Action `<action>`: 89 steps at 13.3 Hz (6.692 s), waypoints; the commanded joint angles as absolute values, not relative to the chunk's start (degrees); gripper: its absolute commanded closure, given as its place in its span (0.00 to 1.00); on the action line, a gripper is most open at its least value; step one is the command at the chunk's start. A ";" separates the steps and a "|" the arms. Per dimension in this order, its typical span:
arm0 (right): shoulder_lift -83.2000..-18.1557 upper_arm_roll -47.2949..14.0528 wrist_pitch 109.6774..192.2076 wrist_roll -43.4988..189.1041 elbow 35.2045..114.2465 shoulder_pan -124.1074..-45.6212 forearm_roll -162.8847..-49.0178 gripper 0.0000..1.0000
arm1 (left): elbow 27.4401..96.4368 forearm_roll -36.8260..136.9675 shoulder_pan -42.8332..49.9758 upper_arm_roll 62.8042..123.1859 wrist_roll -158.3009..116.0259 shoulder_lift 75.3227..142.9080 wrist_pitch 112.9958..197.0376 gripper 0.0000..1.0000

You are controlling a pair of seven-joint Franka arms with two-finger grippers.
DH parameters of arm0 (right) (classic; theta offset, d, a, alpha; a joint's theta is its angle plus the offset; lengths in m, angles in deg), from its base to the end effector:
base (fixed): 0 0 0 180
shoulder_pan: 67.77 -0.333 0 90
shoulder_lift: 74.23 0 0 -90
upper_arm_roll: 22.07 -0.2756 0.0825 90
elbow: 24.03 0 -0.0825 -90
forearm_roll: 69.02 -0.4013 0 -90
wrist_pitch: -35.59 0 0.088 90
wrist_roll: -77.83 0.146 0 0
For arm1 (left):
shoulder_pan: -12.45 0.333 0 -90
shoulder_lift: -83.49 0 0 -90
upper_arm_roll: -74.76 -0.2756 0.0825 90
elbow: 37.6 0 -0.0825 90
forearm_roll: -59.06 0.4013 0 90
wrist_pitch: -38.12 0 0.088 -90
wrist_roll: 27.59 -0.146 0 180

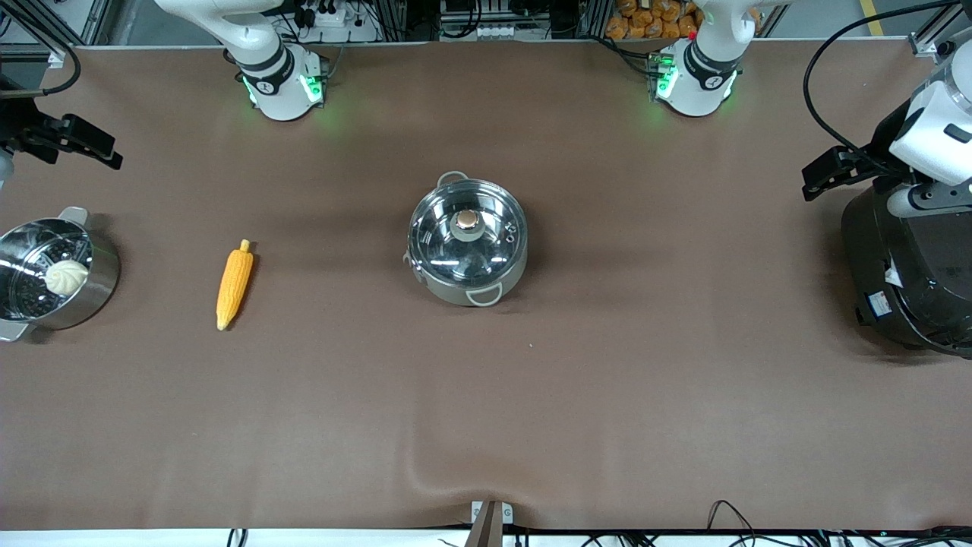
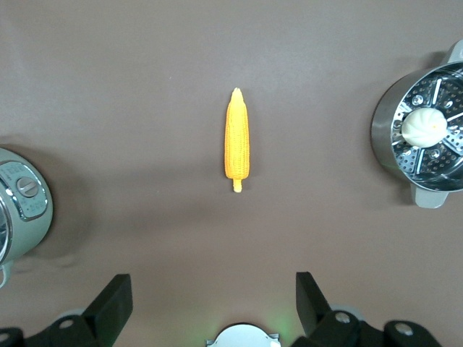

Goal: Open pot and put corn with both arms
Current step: 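Reach the left gripper to the lid knob while the right gripper reaches the corn, then grasp the lid knob with the left gripper while the right gripper grasps the corn, then lift the glass lid off with the left gripper while the right gripper lifts corn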

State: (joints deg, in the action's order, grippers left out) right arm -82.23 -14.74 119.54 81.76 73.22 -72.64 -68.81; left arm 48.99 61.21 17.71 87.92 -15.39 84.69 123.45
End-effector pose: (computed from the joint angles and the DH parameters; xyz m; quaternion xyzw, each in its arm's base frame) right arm 0.5173 -0.0260 0.5510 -0.9974 0.0548 0.0469 0.0064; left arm 0.5631 -0.0713 0.5555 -0.9989 -0.0386 0.0180 0.0198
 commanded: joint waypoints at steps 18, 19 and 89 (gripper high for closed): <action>-78.19 -14.42 134.53 82.32 82.66 -73.04 -69.81 0.00 | 47.30 56.95 1.66 89.70 6.65 94.29 126.16 0.00; -77.23 -14.42 136.29 82.23 83.54 -72.95 -69.81 0.00 | 46.61 57.04 -1.58 89.70 11.39 96.31 127.92 0.00; -62.72 -32.27 137.09 116.84 70.18 -84.89 -74.91 0.63 | 99.41 61.96 21.23 86.97 -5.95 92.90 181.36 1.00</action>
